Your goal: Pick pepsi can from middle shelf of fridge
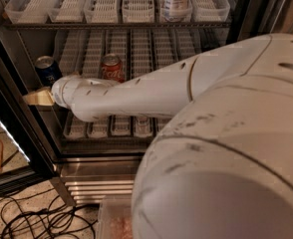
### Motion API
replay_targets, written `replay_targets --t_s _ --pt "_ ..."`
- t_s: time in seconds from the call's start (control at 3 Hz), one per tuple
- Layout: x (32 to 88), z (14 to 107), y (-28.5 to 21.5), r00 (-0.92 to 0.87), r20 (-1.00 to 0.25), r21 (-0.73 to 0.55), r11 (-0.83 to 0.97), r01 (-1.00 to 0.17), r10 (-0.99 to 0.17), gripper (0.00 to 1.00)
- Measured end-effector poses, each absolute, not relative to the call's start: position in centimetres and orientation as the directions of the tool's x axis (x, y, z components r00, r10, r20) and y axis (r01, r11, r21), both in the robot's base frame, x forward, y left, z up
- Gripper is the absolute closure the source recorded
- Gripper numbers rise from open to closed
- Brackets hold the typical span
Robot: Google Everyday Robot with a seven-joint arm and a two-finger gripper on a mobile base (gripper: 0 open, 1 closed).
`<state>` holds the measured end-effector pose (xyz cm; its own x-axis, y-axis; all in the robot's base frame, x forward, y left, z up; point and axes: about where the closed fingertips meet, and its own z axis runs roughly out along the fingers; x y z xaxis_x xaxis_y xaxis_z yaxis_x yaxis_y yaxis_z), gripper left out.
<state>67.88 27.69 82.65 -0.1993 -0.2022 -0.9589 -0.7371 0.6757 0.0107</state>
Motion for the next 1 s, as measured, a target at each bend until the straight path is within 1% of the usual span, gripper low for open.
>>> replay_targets --t_s 0.33,0.67,1.0 --pt "68.3 83.5 27.6 -0.186 -0.961 -0.006 0.69 -0.724 -0.203 0.06" --pt "69.0 84.1 27.9 -0.166 -0.964 -0.027 0.695 -0.718 -0.21 0.06" --pt "69.8 84.4 28.2 -0.152 -0.964 -0.045 0.7 -0.713 -0.217 0.1"
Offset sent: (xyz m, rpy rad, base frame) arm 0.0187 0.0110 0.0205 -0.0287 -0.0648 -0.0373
